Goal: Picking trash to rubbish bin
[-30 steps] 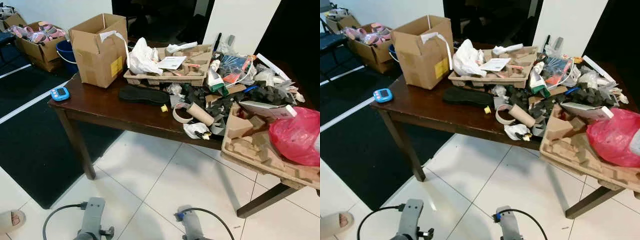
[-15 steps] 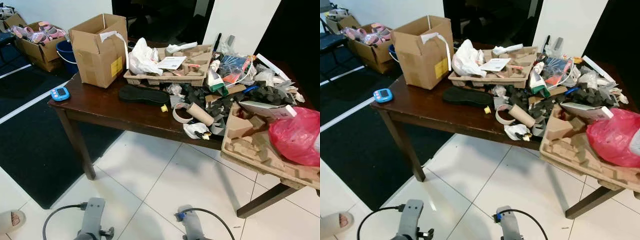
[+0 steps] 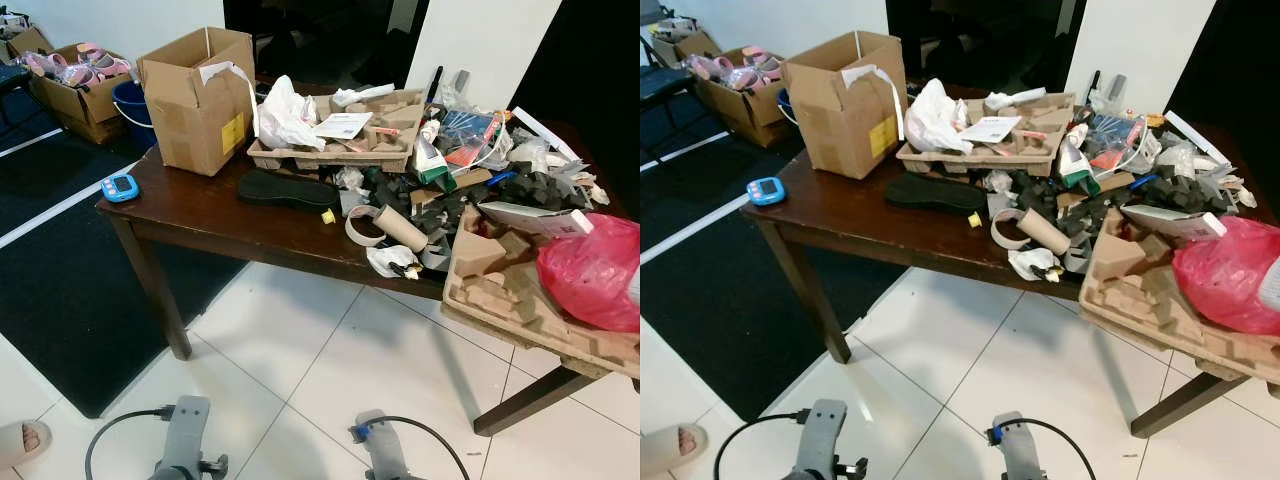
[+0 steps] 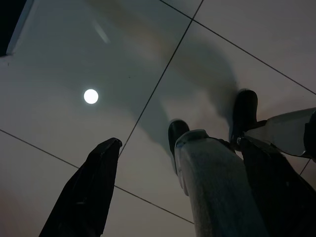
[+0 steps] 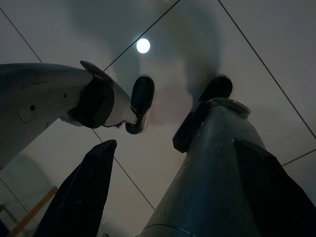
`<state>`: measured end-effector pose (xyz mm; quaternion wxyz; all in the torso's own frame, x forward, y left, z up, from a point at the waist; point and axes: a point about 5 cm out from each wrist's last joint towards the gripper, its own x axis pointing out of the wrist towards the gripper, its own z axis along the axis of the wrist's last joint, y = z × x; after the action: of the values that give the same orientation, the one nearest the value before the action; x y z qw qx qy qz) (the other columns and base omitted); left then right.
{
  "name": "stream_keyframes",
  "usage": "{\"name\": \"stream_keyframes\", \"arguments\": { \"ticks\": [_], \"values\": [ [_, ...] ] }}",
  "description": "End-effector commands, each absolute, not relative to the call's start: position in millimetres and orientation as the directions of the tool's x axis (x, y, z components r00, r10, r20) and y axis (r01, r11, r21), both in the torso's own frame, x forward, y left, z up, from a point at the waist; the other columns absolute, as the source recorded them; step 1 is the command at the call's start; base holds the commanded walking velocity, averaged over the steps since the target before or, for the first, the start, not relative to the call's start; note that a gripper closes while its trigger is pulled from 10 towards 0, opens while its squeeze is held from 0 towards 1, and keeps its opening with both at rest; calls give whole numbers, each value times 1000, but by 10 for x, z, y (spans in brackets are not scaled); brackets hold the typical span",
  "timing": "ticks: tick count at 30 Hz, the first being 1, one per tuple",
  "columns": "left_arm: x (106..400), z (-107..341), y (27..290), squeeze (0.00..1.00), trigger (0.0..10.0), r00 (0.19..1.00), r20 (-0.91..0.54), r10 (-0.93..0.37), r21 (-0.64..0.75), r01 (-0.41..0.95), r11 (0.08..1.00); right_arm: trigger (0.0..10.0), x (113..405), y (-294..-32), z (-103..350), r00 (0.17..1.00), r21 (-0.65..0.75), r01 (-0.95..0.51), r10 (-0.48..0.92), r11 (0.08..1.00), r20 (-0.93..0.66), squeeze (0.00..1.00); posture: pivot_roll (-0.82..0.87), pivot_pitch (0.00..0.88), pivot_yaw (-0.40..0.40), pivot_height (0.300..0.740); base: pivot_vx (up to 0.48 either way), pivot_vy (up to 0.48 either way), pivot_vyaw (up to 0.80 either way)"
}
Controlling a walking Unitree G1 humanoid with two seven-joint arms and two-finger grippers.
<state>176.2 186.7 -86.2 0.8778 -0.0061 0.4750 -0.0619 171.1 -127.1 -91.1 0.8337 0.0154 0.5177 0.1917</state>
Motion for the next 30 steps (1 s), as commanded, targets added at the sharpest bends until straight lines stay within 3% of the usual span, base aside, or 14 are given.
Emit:
{"name": "stream_keyframes", "arguments": {
  "ticks": [1, 30],
  "values": [
    [1717, -880, 1896, 0, 10000, 524, -845, -110, -67, 100, 993, 10000, 1585, -1294, -968, 346, 234, -277, 324, 932, -880, 0, 109, 69, -42, 740, 0, 0, 0],
    [1725, -877, 1899, 0, 10000, 527, -843, -107, -69, 91, 993, 10000, 1604, -1311, -960, 348, 231, -278, 322, 932, -881, 0, 115, 64, -49, 740, 0, 0, 0]
  ]
}}
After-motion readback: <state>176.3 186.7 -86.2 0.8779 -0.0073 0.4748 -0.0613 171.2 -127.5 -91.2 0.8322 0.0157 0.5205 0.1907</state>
